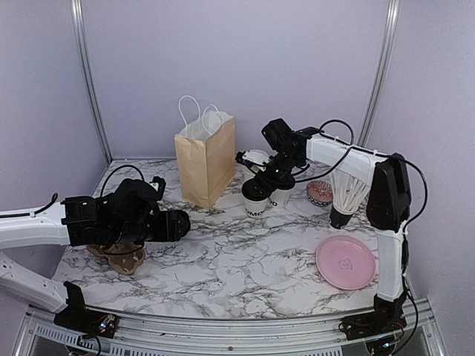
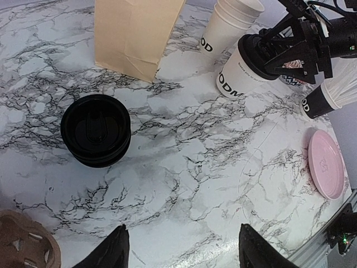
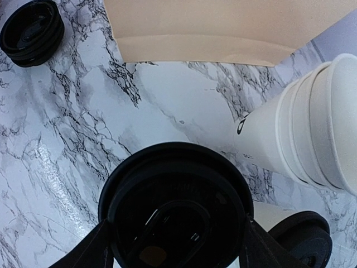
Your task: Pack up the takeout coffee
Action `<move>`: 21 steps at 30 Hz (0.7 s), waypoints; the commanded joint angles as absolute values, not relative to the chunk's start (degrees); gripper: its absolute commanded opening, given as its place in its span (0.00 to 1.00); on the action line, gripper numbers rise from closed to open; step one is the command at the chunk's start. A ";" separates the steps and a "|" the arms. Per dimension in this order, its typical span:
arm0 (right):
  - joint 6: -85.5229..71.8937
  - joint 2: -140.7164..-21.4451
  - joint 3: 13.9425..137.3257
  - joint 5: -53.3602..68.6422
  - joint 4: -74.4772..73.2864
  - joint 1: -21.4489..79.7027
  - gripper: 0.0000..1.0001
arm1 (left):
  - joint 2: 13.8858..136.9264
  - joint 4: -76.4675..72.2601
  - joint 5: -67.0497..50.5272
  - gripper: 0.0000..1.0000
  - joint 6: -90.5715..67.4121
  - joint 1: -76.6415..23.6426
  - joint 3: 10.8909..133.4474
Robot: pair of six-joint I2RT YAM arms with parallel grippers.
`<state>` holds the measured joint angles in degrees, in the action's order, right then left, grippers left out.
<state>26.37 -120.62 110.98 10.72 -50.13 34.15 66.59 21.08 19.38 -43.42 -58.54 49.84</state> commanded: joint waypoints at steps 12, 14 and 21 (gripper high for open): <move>23.74 -120.43 115.55 11.46 -52.21 33.45 0.92 | 65.41 22.44 20.41 0.71 -38.48 -55.66 53.43; 23.65 -119.11 115.58 12.72 -52.86 33.47 0.92 | 65.69 23.55 21.00 0.71 -36.93 -54.69 55.72; 25.05 -110.20 110.26 20.08 -54.09 33.43 0.92 | 69.78 28.33 27.05 0.68 -28.41 -48.59 70.78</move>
<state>24.64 -118.41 112.33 14.68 -53.32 33.82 67.44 25.41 22.11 -35.33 -51.92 62.67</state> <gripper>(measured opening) 0.921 0.688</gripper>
